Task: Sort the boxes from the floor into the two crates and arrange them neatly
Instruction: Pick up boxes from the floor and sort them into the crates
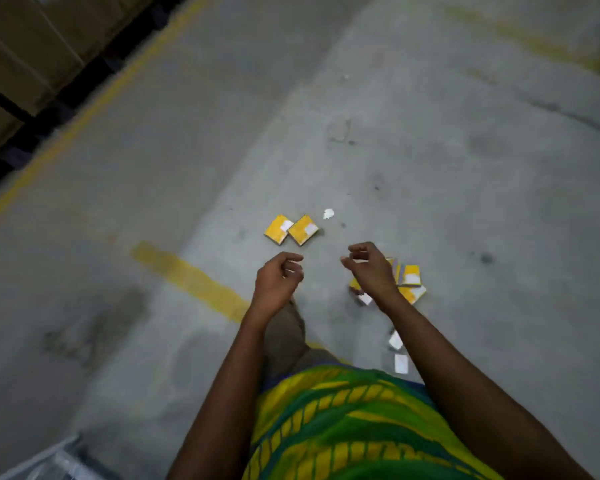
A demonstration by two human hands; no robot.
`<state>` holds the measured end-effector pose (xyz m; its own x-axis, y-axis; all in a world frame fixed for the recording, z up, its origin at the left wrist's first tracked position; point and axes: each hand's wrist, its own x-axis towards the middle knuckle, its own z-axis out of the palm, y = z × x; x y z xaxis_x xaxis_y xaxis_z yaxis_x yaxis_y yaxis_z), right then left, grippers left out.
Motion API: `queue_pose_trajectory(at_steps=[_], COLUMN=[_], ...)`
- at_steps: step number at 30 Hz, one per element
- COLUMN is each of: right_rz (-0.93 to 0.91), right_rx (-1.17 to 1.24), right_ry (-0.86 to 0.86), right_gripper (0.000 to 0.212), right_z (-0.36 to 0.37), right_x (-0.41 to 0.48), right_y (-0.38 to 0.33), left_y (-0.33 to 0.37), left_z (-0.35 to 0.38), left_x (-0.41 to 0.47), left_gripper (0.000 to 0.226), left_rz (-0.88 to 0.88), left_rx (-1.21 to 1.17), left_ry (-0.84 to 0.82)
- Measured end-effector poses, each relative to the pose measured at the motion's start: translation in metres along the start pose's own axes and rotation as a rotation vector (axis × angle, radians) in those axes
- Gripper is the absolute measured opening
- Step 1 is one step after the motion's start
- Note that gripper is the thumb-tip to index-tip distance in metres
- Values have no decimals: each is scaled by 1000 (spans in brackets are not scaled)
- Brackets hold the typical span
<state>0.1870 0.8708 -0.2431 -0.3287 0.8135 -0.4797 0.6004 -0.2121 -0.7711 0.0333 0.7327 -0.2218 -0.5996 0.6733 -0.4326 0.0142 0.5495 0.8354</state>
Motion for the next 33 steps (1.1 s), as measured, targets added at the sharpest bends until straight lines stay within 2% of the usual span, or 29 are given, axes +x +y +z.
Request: queue_pose_trajectory(at_steps=[6,10,14,16,19,21,25,27,29,31,33], right_rz=[81,102,114,114,51,66,23,-10,-49,-84,-48], right_rx=[-9,-98,-128,-221,-397,-532,-778,-879,-910,-870,-752], right_ry=[31,-57,-98,-149,-166,-176,-168,-168,-135,-89,-133], right_gripper=[25,29,31,38,58,82,129,131,123,118,116], right_z=[48,99,174,222,288,328,382,395,399,394,382], right_x=[114,198,324,397,495,549,610,620,619,616,608], right_y=[-48,-31,45,106,195,244,313,335,342,339,324], left_y=[-4,-52,-160,-235,-341,-402,-483,-508,-520,-516,-494], left_z=[-34,-33,4,36,81,109,149,162,167,165,155], left_x=[153,249,368,432,516,561,614,626,631,630,621], left_gripper=[29,30,32,45,75,89,120,130,121,113,113], left_rz=[-58,-184,-239,-277,-324,-317,-274,-271,-241,-206,-211], left_rx=[72,96,128,215,399,518,690,721,725,713,654], left_ry=[81,82,82,57,24,31,110,108,143,206,220])
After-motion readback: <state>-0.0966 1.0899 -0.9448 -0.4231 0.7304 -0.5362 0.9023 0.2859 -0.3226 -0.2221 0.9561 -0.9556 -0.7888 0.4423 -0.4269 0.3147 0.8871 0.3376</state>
